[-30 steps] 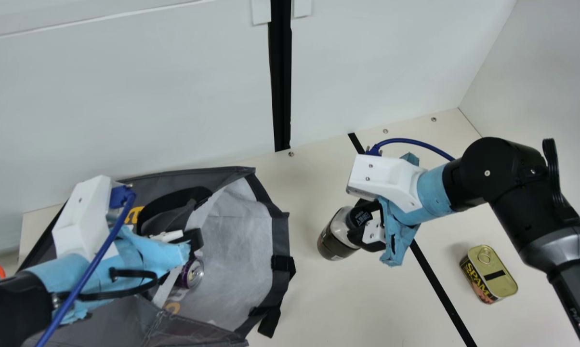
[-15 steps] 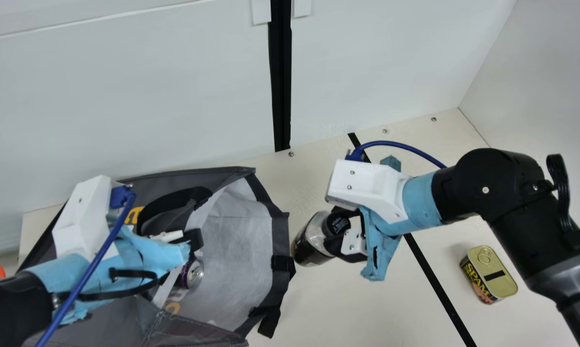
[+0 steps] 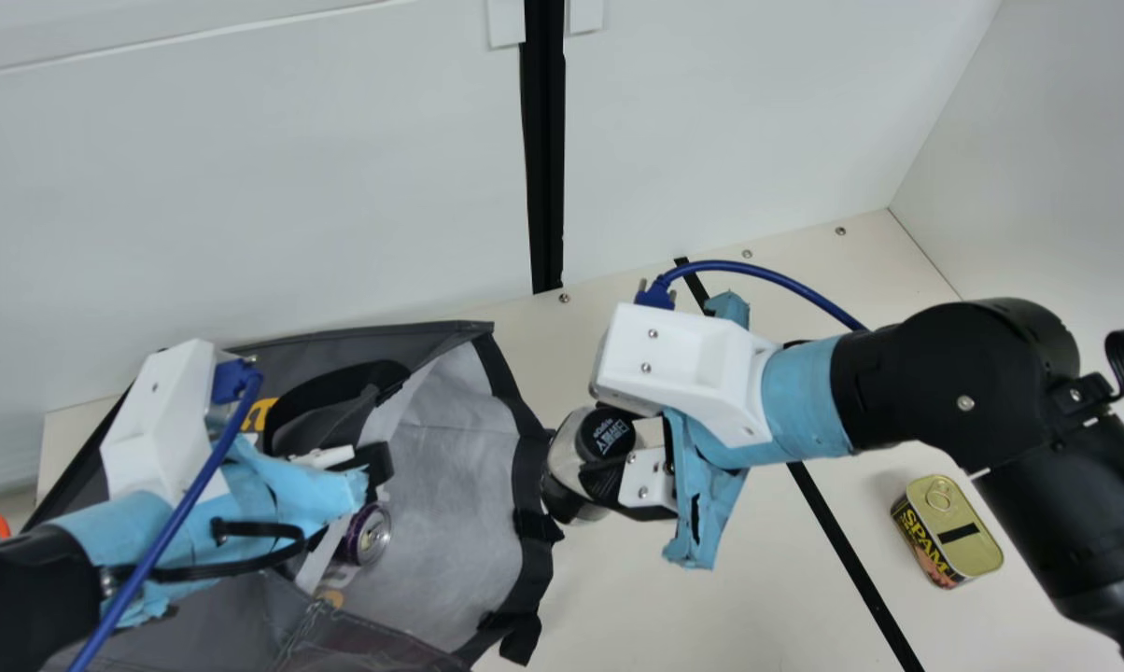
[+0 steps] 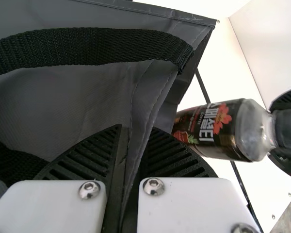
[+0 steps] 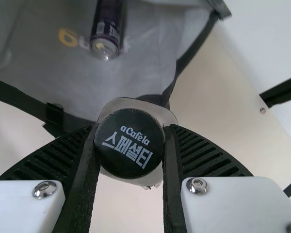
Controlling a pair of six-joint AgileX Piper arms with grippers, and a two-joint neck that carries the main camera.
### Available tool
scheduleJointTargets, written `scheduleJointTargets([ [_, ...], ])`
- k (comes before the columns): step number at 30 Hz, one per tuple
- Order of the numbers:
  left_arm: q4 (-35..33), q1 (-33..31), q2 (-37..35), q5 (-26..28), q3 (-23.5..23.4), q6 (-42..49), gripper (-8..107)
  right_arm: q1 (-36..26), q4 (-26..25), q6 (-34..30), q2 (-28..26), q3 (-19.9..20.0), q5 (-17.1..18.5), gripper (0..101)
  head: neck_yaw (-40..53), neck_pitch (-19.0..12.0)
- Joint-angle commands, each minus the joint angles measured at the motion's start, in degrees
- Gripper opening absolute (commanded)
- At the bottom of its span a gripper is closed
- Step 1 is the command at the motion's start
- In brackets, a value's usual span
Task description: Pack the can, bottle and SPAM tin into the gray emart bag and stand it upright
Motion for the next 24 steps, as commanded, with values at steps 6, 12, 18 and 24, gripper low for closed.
scheduleJointTargets([
  [6,0.00,0.00,0.00,0.00,0.00,0.00,-8,3.47,0.40,3.06,-0.65,-1.91,-0.22,0,-0.05,-1.30],
  [12,0.00,0.00,0.00,0.00,0.00,0.00,-8,5.72,1.15,5.11,-0.70,-3.23,-0.22,0,-0.05,-1.30],
  [18,0.00,0.00,0.00,0.00,0.00,0.00,-8,7.08,2.16,6.72,-0.33,-4.26,-0.22,0,-0.05,-1.30],
  [24,0.00,0.00,0.00,0.00,0.00,0.00,-8,7.34,3.53,7.22,0.74,-5.24,-0.22,0,-0.05,-1.30],
])
